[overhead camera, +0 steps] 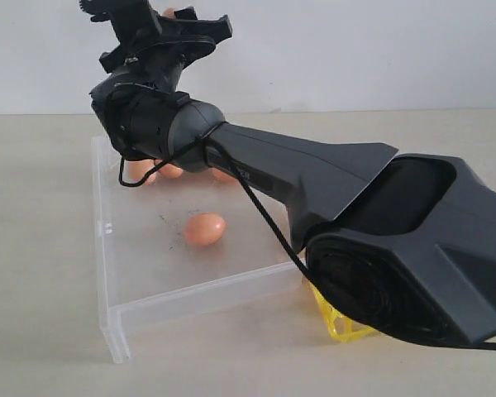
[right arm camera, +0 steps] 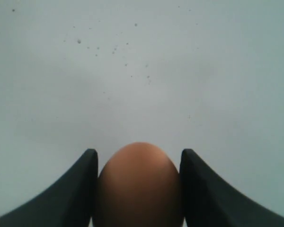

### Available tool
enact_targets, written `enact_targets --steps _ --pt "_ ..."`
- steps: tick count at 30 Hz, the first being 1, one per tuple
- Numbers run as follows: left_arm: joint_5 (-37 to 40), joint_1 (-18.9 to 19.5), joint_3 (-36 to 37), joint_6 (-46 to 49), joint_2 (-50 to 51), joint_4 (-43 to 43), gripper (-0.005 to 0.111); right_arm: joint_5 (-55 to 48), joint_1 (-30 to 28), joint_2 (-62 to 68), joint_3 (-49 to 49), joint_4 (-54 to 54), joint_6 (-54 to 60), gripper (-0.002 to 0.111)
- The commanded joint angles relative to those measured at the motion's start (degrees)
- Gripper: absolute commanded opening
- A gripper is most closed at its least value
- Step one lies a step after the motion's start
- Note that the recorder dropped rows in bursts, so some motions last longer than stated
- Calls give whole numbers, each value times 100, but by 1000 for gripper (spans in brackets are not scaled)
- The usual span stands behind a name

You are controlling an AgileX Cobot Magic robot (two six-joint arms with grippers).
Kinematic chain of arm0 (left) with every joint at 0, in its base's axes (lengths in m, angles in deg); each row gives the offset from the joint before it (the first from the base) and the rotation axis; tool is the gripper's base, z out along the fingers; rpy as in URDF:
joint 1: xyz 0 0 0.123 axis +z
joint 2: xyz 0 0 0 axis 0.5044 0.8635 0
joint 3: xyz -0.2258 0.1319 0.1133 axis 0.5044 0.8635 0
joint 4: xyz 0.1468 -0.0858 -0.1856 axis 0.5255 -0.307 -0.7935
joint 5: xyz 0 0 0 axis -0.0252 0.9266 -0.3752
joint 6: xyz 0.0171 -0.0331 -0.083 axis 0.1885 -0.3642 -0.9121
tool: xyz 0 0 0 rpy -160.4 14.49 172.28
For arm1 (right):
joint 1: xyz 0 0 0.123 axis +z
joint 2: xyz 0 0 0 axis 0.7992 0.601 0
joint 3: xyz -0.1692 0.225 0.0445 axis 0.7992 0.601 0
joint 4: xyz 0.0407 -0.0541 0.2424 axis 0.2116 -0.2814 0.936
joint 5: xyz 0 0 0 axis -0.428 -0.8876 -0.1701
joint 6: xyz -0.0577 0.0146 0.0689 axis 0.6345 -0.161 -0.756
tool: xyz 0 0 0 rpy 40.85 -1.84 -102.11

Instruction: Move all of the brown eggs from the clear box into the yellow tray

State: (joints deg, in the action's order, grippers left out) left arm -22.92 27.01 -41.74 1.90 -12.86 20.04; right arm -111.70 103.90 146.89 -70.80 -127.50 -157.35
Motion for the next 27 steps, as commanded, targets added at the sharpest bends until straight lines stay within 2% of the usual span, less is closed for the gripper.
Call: enact_targets --steps 1,5,8,12,14,16,19,22,27 --pt "-90 -16 -13 26 23 -26 4 312 -50 -176 -26 -134 904 0" --pt "-90 -16 -13 26 23 -26 4 1333 -50 -181 -26 1349 3770 0" --pt "-90 -16 -13 26 23 -26 4 1554 -50 -181 -26 2781 6109 0" --pt "-90 -16 -13 26 23 -26 4 1142 -50 -181 -26 4814 8939 0" --pt "-90 -16 -13 26 23 -26 4 589 -50 -196 -26 5780 10299 0" --pt "-90 -16 -13 26 23 -26 4 105 -64 -232 -26 6322 10917 0" --pt "-90 -16 -13 26 23 -26 4 -390 -75 -288 -26 6648 11054 0" --pt "-90 -16 -13 26 23 -26 4 -1260 -232 -538 -26 8283 12011 0" --pt "-90 -16 -13 26 23 -26 4 -1514 -296 -770 -26 8776 11774 0"
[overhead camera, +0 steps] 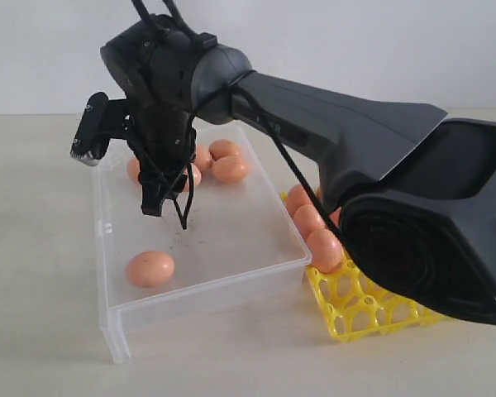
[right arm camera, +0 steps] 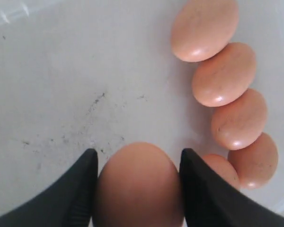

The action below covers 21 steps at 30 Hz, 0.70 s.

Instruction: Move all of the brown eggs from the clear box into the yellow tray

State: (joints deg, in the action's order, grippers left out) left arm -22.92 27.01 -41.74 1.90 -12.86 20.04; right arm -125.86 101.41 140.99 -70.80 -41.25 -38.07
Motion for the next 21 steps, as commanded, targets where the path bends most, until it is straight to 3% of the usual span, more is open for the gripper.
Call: enact_targets --steps 1,6,12,21 --pt "-90 -16 -13 26 23 -26 4 -87 -46 -181 -26 162 -336 0" --pt "-90 -16 -13 26 23 -26 4 1219 -46 -220 -26 828 -1250 0" --pt "-90 -16 -13 26 23 -26 4 3358 -46 -220 -26 2900 -101 0" --pt "-90 -16 -13 26 23 -26 4 4929 -24 -463 -26 3914 621 0"
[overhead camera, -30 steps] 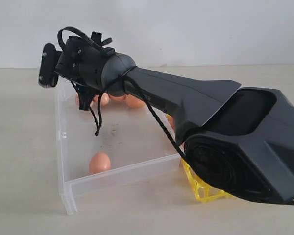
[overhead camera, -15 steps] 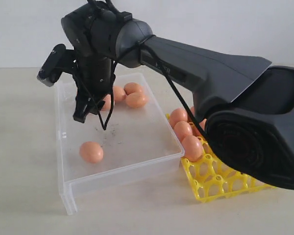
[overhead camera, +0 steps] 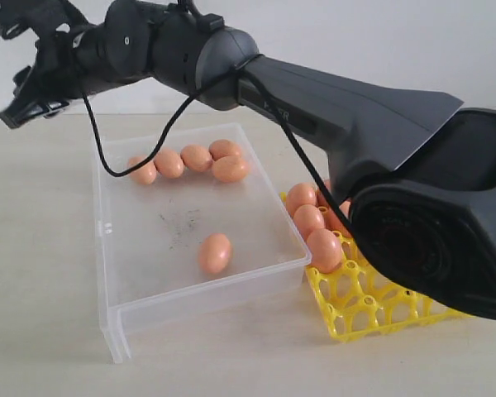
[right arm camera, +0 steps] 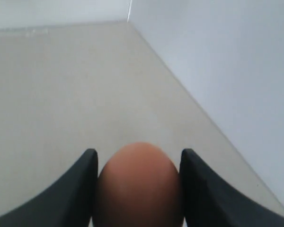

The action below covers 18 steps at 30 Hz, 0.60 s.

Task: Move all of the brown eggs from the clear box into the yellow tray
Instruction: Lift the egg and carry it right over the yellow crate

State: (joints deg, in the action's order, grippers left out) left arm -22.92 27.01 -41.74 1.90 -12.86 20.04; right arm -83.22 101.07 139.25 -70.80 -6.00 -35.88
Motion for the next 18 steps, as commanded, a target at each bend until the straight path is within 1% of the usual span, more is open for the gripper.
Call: enact_targets --steps 1,7,13,16,18 --pt "-90 -16 -13 26 23 -26 4 747 21 -355 -26 389 482 0" --pt "-90 -16 -13 26 23 -26 4 1000 47 -641 -26 367 521 0" --pt "-90 -16 -13 26 23 -26 4 918 36 -785 -26 -132 207 0" --pt "-90 -16 -13 26 23 -26 4 852 -100 -797 -26 -717 -389 0" --pt "-90 -16 -13 26 23 -26 4 732 -246 -797 -26 -1298 -966 0"
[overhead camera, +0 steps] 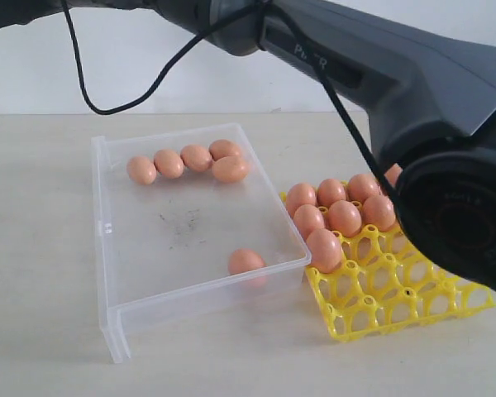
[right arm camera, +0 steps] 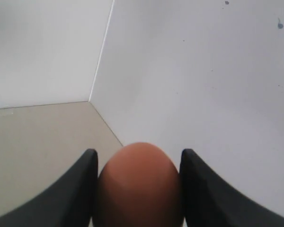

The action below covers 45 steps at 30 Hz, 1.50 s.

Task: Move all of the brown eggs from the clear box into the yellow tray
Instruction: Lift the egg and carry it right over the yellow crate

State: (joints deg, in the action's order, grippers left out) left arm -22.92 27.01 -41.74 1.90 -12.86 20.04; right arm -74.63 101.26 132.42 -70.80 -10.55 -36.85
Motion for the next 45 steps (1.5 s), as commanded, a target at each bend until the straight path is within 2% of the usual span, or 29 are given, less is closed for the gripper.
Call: enact_targets --steps 1,5,15,21,25,28,33,36,41,45 --pt "-90 -16 -13 26 23 -26 4 -184 -342 -114 -26 -1141 -1208 0" --pt "-90 -16 -13 26 23 -26 4 -358 -540 -114 -26 -1834 -1932 0" --pt "-90 -16 -13 26 23 -26 4 -1206 -640 -102 9 -2181 -1988 0" --pt "-90 -16 -13 26 23 -26 4 -1256 -640 -178 1020 -2181 -1934 0" --pt "-90 -16 -13 26 23 -26 4 -250 -640 -323 2155 -1958 -1934 0" --pt "-90 -16 -13 26 23 -26 4 951 -640 -576 3175 -1778 -1974 0" --pt "-90 -16 -13 26 23 -26 4 4170 -640 -1255 5364 -1734 -2206 0" --pt "-90 -16 -13 26 23 -26 4 5715 -652 -1587 6605 -1775 -2482 0" --pt "-90 -16 -13 26 23 -26 4 6968 -652 -1986 7868 -1881 -2592 0" --pt "-90 -16 -13 26 23 -26 4 8646 -652 -2281 9038 -1329 -2945 0"
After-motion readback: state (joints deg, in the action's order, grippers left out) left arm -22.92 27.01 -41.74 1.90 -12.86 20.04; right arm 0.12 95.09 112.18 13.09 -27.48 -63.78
